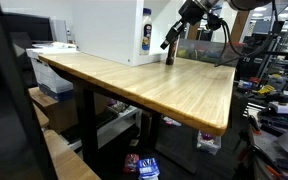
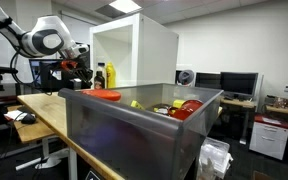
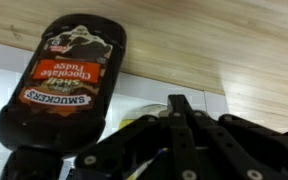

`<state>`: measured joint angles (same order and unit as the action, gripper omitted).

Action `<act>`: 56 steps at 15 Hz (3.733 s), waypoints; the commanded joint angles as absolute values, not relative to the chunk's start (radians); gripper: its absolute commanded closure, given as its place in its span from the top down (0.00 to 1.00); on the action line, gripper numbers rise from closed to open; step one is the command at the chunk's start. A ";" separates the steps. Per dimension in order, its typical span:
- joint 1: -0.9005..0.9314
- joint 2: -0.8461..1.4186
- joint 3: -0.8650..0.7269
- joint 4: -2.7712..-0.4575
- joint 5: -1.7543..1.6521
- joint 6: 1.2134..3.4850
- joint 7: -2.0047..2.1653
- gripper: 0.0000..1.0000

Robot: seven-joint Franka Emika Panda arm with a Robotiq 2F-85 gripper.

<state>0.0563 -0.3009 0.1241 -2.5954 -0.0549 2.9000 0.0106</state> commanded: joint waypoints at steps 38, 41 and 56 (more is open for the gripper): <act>-0.241 -0.106 0.377 -2.454 -0.586 3.019 0.467 0.00; -0.245 -0.103 0.379 -2.448 -0.614 3.022 0.488 0.00; -0.256 -0.087 0.373 -2.424 -0.755 3.020 0.596 0.00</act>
<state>-0.2327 -0.1051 0.3628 -2.4404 -0.6964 2.9977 0.5412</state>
